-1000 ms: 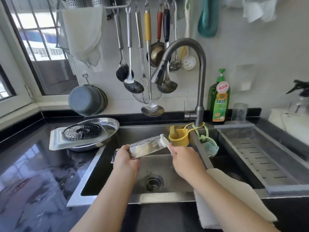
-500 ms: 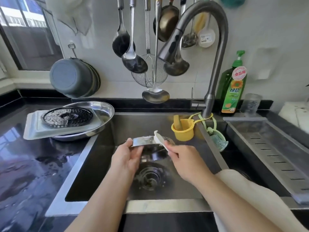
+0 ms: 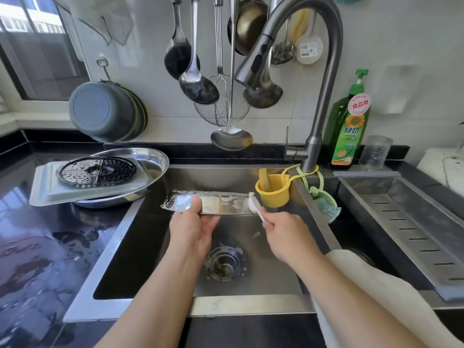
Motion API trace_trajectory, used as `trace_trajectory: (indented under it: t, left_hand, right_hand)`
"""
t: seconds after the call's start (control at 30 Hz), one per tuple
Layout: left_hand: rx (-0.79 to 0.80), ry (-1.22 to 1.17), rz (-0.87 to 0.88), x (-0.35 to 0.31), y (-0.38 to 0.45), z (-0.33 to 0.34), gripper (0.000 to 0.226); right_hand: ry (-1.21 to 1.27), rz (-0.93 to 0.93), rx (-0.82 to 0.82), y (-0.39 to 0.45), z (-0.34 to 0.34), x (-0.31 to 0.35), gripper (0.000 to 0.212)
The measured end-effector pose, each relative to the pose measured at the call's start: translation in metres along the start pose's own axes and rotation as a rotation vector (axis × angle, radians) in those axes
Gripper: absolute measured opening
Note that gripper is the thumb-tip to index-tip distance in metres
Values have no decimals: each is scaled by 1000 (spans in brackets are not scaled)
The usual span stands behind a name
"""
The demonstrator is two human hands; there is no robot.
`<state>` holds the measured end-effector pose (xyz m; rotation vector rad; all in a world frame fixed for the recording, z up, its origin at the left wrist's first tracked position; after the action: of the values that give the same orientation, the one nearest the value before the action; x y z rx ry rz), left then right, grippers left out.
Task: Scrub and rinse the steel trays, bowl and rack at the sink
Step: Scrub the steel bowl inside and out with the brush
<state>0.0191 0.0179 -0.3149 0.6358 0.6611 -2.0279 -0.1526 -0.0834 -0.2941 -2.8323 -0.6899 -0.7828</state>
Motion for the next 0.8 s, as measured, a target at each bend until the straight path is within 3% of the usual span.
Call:
trace_trajectory:
  t: [0.1, 0.23, 0.37, 0.47, 0.6, 0.7, 0.8]
  left_hand:
    - [2, 19, -21, 4, 0, 0, 26]
    - [-12, 40, -56, 5, -3, -2, 28]
    - [41, 84, -70, 5, -8, 1, 23]
    - [144, 158, -95, 5, -16, 6, 21]
    - [268, 334, -76, 5, -23, 11, 20]
    - [321, 454, -27, 5, -25, 11, 24]
    - [362, 634, 70, 6, -28, 7, 27]
  right_hand:
    - [90, -207, 54, -16, 11, 20, 41]
    - [-13, -67, 5, -2, 5, 7, 39]
    - [33, -226, 46, -16, 12, 21, 41]
    - [17, -174, -33, -8, 6, 19, 42]
    - [35, -247, 33, -17, 12, 23, 42]
    - [-64, -142, -14, -3, 9, 13, 41]
    - [13, -249, 43, -13, 13, 20, 41]
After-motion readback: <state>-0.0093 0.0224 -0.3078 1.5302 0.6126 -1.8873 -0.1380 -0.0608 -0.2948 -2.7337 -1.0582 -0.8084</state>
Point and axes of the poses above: each hand's wrist, its own y-axis towards the middle knuckle, its own z-axis out of the palm, x = y × z, the point moved 3 cm from there along y, towards the middle knuckle, and after that the axes turned 11 degrees about z, right-handed, at the moved point
